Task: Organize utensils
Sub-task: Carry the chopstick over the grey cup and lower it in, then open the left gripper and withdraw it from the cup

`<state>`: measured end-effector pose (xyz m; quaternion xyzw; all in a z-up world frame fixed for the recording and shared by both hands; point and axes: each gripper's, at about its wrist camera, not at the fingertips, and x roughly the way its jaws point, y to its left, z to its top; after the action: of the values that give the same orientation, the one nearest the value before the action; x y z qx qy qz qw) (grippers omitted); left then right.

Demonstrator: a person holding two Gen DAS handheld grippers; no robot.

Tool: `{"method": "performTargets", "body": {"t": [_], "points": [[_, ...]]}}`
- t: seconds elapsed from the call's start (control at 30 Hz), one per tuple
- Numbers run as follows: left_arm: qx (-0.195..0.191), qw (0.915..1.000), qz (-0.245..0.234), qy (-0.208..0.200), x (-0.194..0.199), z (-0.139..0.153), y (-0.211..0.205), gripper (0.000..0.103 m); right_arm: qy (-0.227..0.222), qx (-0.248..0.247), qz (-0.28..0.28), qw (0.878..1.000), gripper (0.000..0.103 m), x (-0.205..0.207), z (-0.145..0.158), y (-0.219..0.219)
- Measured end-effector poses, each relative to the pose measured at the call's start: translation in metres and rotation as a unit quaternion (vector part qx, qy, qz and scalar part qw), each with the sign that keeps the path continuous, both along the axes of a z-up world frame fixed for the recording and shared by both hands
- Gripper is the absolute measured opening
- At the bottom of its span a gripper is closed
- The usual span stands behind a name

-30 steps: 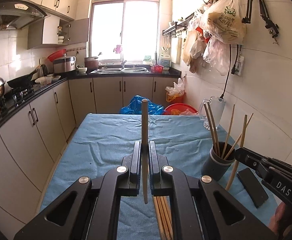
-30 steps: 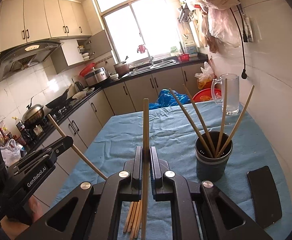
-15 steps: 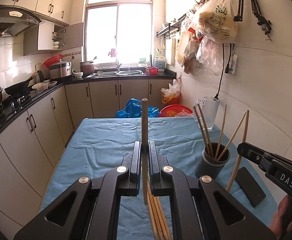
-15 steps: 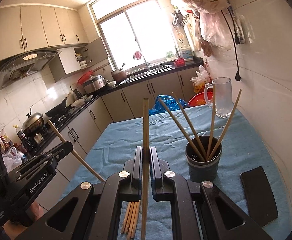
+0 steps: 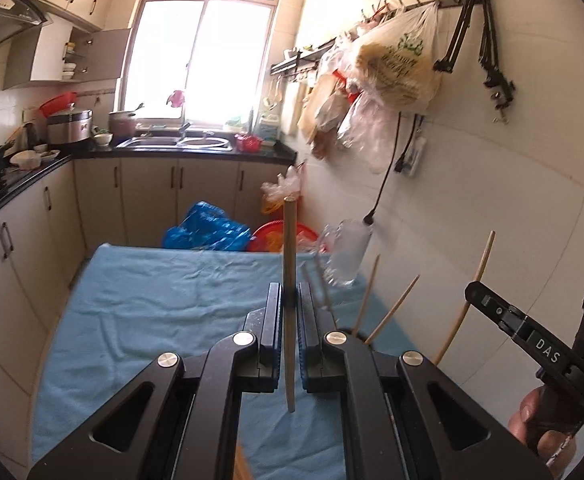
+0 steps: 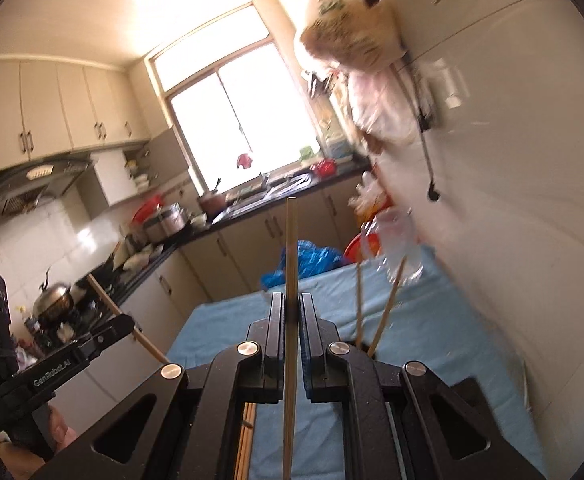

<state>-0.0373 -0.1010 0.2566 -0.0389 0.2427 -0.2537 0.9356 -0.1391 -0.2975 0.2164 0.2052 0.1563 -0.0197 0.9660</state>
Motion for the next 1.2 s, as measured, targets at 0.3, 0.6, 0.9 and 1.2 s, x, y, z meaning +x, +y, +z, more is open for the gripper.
{"method": "performTargets", "body": {"t": [0.3, 0.6, 0.9, 1.2], "points": [[-0.035, 0.999, -0.022, -0.014, 0.024, 0.028, -0.044, 0.006, -0.051, 0.003, -0.057, 0.997, 0.007, 0.013, 0.033, -0.034], [-0.032, 0.9987, -0.033, 0.024, 0.06, -0.011, -0.082, 0.006, -0.024, 0.003, -0.079, 0.997, 0.007, 0.064, 0.008, -0.056], [-0.005, 0.9969, -0.039, 0.068, 0.081, -0.062, -0.095, 0.006, 0.04, 0.003, -0.064, 0.997, 0.007, 0.09, -0.046, -0.06], [-0.003, 0.9963, -0.038, 0.077, 0.08, -0.068, -0.087, 0.019, 0.059, 0.0, -0.057, 0.997, 0.014, 0.091, -0.055, -0.057]]}}
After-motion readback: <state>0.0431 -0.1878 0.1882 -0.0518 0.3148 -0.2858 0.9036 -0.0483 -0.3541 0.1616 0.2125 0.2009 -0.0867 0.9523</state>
